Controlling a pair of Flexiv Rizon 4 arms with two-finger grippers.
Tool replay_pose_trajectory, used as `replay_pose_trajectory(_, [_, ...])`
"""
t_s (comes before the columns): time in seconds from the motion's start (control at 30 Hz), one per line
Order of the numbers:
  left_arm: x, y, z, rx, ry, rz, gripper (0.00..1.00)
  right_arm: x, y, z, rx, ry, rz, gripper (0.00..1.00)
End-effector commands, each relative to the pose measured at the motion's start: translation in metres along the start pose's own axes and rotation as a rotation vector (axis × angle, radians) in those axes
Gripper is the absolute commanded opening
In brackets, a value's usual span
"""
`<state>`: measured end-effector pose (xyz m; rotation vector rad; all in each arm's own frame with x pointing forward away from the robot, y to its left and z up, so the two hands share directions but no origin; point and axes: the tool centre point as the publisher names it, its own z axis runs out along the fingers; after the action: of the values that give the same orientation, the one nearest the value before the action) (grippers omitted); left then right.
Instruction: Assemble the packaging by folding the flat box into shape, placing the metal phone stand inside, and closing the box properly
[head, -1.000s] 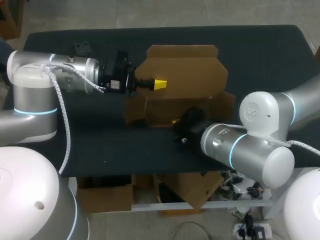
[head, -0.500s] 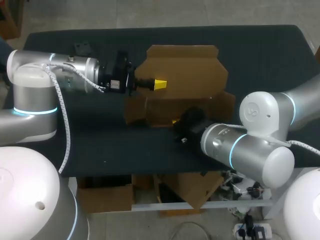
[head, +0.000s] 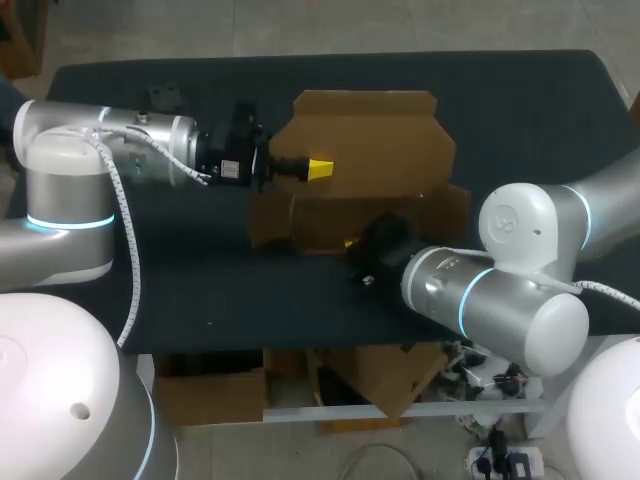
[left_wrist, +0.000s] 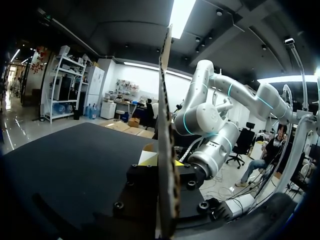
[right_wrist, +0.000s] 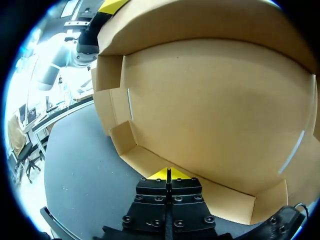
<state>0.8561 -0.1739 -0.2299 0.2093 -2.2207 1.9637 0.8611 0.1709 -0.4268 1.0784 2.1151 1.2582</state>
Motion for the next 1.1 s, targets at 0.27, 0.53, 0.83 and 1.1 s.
replay_pose_trajectory(0.27, [-0.001, 0.005, 0.001, 0.0, -0.001, 0.0, 0.0, 0.005, -0.001, -0.008, -0.027, -0.015, -0.013, 0.0])
replay_pose_trajectory(0.53, [-0.001, 0.005, 0.001, 0.0, -0.001, 0.0, 0.0, 0.013, 0.006, -0.03, -0.064, -0.013, -0.032, 0.0])
replay_pose_trajectory(0.83, [-0.001, 0.005, 0.001, 0.0, -0.001, 0.0, 0.0, 0.017, 0.013, -0.061, -0.101, 0.024, -0.046, 0.0])
replay_pose_trajectory(1.1, [-0.001, 0.005, 0.001, 0.0, -0.001, 0.0, 0.0, 0.018, 0.011, -0.092, -0.1, 0.064, -0.053, 0.0])
